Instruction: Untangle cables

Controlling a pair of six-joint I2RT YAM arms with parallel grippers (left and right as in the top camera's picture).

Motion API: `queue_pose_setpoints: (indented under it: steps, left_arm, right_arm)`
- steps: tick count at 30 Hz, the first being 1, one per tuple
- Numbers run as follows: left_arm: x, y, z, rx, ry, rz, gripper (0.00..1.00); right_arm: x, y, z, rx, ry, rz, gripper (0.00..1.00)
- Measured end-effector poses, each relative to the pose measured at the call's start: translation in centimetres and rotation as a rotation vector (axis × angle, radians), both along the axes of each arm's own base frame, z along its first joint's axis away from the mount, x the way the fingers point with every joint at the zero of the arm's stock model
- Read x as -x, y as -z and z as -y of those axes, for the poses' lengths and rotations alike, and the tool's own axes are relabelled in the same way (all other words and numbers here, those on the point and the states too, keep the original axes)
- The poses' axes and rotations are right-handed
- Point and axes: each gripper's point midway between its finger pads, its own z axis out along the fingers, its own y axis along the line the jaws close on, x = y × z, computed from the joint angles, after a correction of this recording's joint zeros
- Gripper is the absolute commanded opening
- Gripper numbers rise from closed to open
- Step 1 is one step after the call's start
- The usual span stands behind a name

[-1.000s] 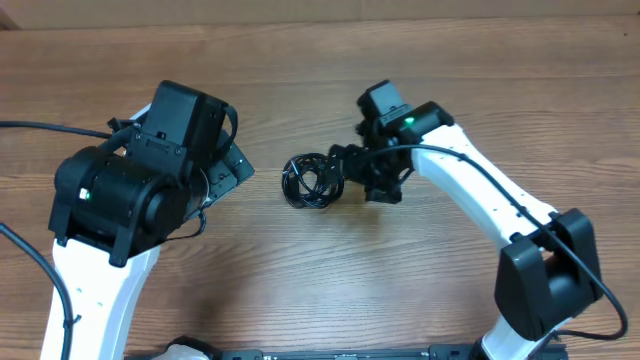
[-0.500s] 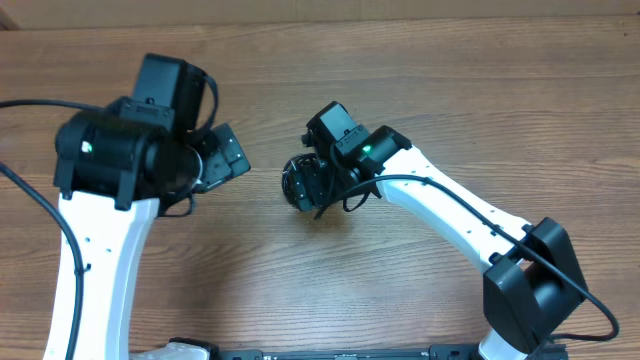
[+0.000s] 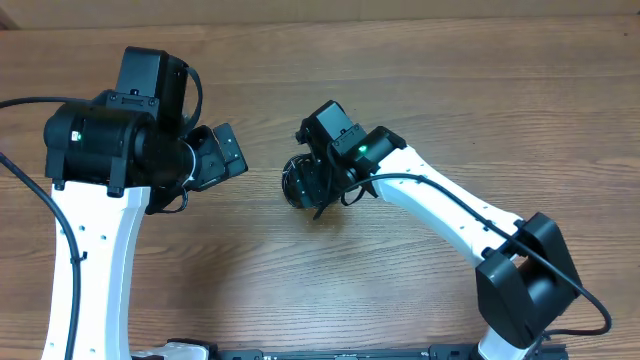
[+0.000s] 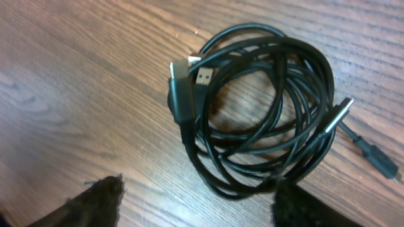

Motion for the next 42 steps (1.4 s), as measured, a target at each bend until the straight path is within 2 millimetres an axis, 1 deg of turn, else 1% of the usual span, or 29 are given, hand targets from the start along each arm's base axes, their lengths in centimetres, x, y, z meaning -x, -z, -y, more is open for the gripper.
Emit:
queue_pose_setpoints:
  steps: [6, 13, 16, 24, 26, 27, 28, 33, 35, 38, 40, 42]
  left_arm:
    - [0.0, 0.0, 0.1, 0.003, 0.001, 0.0, 0.99]
    - [0.0, 0.0, 0.1, 0.004, 0.001, 0.001, 1.0]
    - [-0.1, 0.0, 0.1, 0.004, 0.001, 0.0, 0.99]
    - [-0.4, 0.4, 0.2, 0.004, 0.003, -0.015, 0.99]
    - [-0.4, 0.5, 0.2, 0.003, 0.004, -0.016, 1.0]
    - [-0.4, 0.5, 0.2, 0.003, 0.004, -0.016, 0.99]
    - [-0.4, 0.5, 0.2, 0.003, 0.004, -0.016, 1.0]
    - [-0.4, 0.5, 0.2, 0.003, 0.004, -0.016, 0.99]
    - [-0.4, 0.5, 0.2, 0.003, 0.004, -0.017, 1.0]
    - [-0.4, 0.5, 0.2, 0.004, 0.005, -0.016, 1.0]
    - [-0.4, 0.5, 0.2, 0.005, 0.005, -0.016, 1.0]
    - [-0.4, 0.5, 0.3, 0.007, 0.006, -0.017, 1.0]
  right_arm:
    - [-0.9, -0.2, -0.6, -0.026, -0.012, 0.051, 0.67]
    - [-0.6, 1.5, -0.3, -0.01, -0.014, 0.034, 0.6]
    - [-0.5, 2.2, -0.2, 0.003, -0.014, 0.023, 0.53]
    - [-0.3, 4.0, -0.1, 0.03, -0.016, -0.014, 0.27]
    - [-0.2, 4.0, -0.2, 0.024, -0.018, -0.021, 0.16]
    - [-0.1, 4.0, -0.2, 0.02, -0.015, -0.024, 0.07]
    - [-0.1, 4.0, -0.3, 0.018, -0.017, -0.027, 0.04]
    - [0.5, 4.0, -0.1, 0.022, -0.006, -0.064, 0.04]
    - [0.7, 3.7, 0.1, 0.033, 0.001, -0.08, 0.04]
    - [0.6, 2.0, 0.0, 0.039, 0.007, -0.091, 0.04]
    - [0.0, 0.0, -0.5, 0.025, 0.01, -0.076, 0.04]
    - [-0.6, -2.6, -1.0, 0.004, 0.012, -0.054, 0.04]
